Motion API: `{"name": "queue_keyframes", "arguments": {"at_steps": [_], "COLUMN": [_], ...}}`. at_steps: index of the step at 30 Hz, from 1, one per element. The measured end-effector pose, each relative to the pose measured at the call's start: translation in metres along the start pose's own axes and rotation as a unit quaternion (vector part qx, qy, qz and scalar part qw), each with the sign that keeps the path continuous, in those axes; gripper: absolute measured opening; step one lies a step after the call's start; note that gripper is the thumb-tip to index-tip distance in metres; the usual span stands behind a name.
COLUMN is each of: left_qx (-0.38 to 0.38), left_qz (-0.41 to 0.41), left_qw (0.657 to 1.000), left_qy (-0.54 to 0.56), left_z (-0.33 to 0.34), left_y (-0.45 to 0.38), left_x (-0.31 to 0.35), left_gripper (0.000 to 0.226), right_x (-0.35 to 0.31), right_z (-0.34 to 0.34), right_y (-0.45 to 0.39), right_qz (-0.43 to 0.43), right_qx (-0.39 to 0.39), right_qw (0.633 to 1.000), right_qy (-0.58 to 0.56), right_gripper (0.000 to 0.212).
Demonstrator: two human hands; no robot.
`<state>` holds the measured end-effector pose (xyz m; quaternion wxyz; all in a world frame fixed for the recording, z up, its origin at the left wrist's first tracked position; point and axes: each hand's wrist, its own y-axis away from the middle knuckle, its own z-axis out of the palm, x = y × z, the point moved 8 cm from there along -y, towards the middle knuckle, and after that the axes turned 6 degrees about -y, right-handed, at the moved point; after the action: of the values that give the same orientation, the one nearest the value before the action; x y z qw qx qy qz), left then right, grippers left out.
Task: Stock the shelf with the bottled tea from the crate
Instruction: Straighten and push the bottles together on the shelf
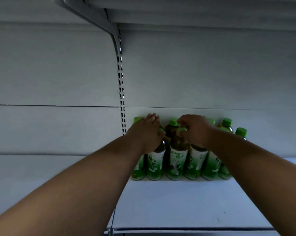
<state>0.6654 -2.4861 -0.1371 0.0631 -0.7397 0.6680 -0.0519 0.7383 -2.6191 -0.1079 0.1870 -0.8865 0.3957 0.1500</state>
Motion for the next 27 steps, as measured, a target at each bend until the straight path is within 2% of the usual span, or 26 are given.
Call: {"name": "queue_keyframes", "arguments": {"at_steps": [2,6,10,17,19,22,24,27], "left_qx": [-0.021,-0.039,-0.054,-0.037,-0.036,-0.042,-0.051,-0.049], "left_qz": [-0.011,-0.011,0.0,-0.007,-0.004,-0.001,0.006,0.03], "left_qw": [1.0,0.998,0.997,0.997,0.997,0.998,0.997,0.996], "left_qy": [-0.012,-0.043,-0.056,-0.063,-0.062,-0.055,-0.061,-0.062], "left_z": [0.005,0.013,0.015,0.016,0.015,0.013,0.013,0.009], "left_y": [-0.008,-0.012,-0.013,-0.014,-0.013,-0.012,-0.013,-0.018], "left_x": [0.007,0.009,0.008,0.007,0.008,0.008,0.009,0.018], "left_gripper": [0.069,0.079,0.093,0.091,0.091,0.092,0.096,0.107], "right_x": [0.005,0.012,0.011,0.01,0.012,0.016,0.025,0.049], "right_z": [0.004,0.018,0.021,0.024,0.024,0.017,0.001,-0.026], "right_y": [0.001,-0.004,-0.01,-0.011,-0.011,-0.007,-0.005,-0.002], "right_qz": [-0.005,0.001,-0.012,-0.022,-0.018,-0.01,-0.005,0.012], "right_qx": [-0.009,-0.036,-0.038,-0.023,-0.028,-0.041,-0.022,0.018], "right_qw": [1.0,0.999,0.999,0.999,0.999,0.999,1.0,1.0], "right_qy": [0.005,0.023,0.023,-0.004,-0.007,-0.01,-0.021,-0.014], "right_gripper": [0.047,0.033,0.027,0.026,0.031,0.053,0.064,0.056]}}
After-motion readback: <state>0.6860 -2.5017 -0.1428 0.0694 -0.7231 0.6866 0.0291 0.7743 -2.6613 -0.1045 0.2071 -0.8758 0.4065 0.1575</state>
